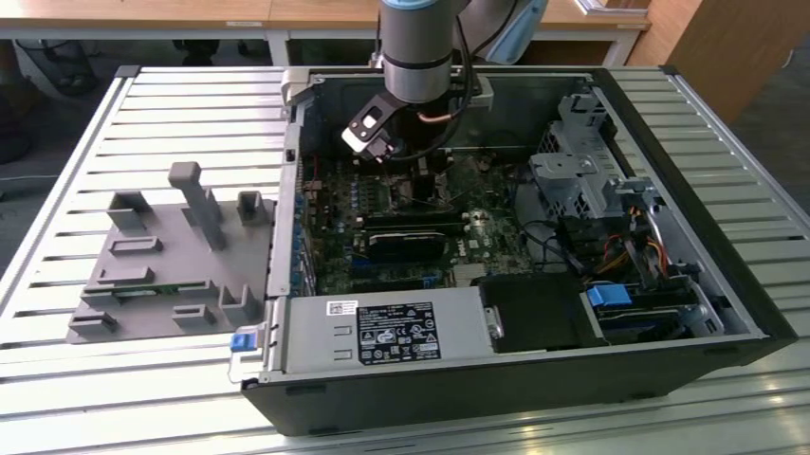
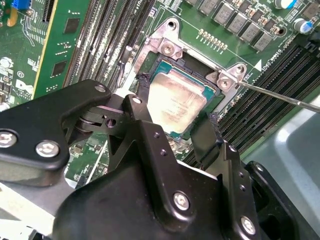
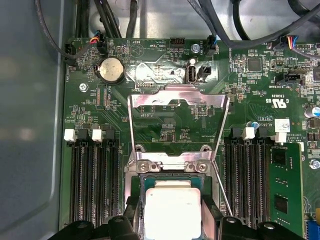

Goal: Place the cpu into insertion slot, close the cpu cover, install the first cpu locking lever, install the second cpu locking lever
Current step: 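Place the cpu into insertion slot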

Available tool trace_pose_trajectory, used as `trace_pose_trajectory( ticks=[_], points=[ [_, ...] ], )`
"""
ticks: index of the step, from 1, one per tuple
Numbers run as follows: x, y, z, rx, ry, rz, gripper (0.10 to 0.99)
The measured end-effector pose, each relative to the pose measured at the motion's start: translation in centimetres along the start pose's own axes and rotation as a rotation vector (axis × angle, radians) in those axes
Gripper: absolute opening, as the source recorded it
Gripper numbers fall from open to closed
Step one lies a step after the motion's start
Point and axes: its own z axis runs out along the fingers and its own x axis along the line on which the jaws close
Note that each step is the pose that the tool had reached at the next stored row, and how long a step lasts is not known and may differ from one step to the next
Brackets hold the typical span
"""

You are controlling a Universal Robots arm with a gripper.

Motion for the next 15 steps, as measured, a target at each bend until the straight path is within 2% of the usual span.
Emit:
trace_pose_trajectory(
  ticks=[6, 10, 11, 12, 14, 15],
  points=[
    [-0.02, 0.08, -0.97, 0.001, 0.0001, 0.000, 0.604],
    [-0.18, 0.09, -1.06, 0.001, 0.0003, 0.000, 0.592],
    [-0.22, 0.09, -1.06, 0.001, 0.0003, 0.000, 0.529],
    [-0.26, 0.10, -1.08, 0.001, 0.0001, 0.000, 0.529],
    [-0.32, 0.13, -1.14, 0.002, -0.0001, 0.000, 0.408],
    [-0.35, 0.16, -1.16, 0.003, 0.0000, 0.000, 0.408]
  ],
)
